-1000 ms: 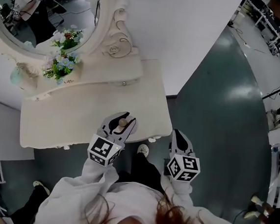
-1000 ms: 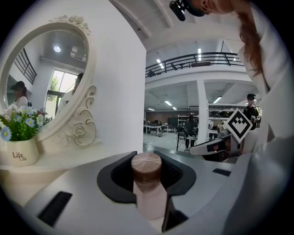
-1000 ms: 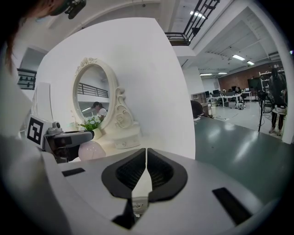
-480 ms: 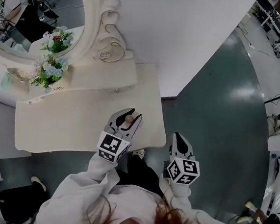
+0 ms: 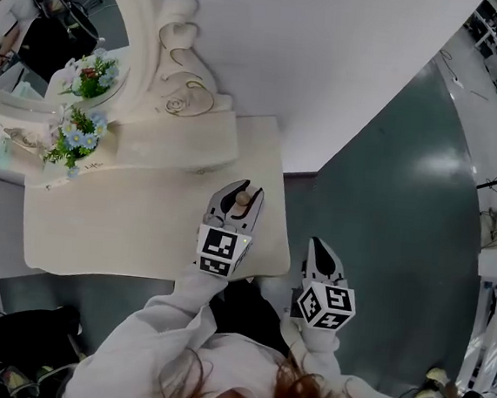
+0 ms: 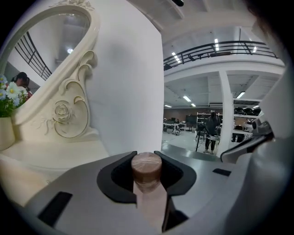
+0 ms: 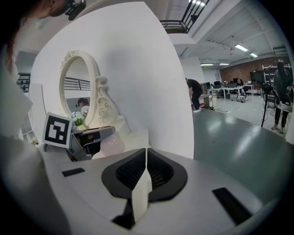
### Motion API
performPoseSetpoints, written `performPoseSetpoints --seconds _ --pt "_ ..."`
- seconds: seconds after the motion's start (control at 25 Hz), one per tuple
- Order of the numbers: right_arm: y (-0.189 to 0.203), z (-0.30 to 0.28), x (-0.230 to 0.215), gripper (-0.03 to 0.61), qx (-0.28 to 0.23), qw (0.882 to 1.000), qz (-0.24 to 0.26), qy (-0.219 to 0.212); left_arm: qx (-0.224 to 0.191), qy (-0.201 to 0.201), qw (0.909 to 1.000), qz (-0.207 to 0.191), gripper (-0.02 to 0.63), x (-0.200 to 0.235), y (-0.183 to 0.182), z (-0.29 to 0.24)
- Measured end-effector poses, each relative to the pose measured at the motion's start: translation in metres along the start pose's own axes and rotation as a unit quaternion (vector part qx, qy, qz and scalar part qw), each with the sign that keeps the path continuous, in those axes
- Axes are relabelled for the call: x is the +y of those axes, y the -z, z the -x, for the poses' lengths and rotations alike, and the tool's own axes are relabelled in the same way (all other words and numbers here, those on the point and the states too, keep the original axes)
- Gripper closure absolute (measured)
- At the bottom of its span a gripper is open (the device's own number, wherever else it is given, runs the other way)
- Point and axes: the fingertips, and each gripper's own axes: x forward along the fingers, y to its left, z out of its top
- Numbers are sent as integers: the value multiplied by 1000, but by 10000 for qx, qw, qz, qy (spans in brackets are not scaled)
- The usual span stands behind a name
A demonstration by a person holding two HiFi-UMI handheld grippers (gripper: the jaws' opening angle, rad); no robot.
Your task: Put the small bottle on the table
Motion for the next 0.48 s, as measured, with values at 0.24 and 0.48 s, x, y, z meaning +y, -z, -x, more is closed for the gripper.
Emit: performPoseSetpoints --seconds 0.24,0.48 --pt "7 -4 -11 543 116 9999 -59 110 47 -469 9989 4 489 11 8 -39" --pt "12 -4 -17 543 216 9995 -45 214 48 -837 9964 -80 488 23 14 -71"
